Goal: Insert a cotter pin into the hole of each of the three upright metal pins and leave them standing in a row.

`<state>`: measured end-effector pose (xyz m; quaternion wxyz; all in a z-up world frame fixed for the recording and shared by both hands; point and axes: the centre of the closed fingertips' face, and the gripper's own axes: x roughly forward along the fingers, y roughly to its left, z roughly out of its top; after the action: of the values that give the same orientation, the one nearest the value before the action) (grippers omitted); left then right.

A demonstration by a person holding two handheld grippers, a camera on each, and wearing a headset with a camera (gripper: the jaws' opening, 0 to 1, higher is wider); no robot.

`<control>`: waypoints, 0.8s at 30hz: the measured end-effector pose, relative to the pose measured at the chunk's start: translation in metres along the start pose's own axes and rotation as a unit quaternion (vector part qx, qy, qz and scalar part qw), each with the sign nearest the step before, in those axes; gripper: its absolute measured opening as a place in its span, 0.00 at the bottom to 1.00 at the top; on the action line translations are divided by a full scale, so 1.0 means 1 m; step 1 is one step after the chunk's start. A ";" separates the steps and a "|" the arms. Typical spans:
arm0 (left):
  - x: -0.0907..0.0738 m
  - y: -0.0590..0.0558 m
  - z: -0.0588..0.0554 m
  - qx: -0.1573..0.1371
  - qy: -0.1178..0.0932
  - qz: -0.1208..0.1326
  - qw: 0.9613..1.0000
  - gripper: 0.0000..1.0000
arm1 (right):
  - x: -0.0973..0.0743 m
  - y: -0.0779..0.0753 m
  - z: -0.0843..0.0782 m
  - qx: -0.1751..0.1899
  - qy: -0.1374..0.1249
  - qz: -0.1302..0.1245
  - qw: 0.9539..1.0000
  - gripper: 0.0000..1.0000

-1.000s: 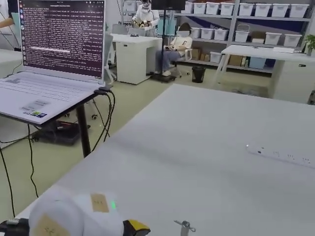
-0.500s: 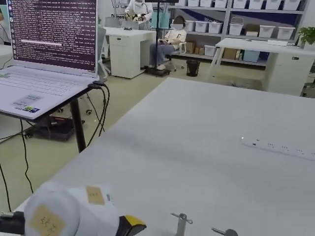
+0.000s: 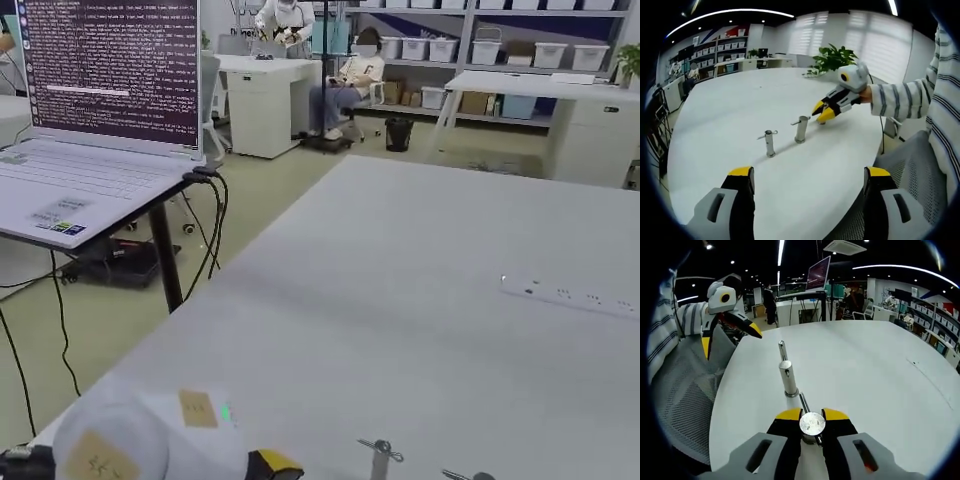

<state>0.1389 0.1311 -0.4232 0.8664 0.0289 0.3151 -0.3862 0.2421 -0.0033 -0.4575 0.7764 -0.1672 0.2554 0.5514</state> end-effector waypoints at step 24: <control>0.002 -0.003 0.002 -0.014 0.002 -0.009 1.000 0.88 | 0.000 0.000 0.012 0.038 -0.049 0.003 0.998 0.16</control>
<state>0.1386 0.1276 -0.4221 0.8626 0.0141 0.3224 -0.3896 0.2445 0.0030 -0.4475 0.7922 -0.1098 0.2378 0.5511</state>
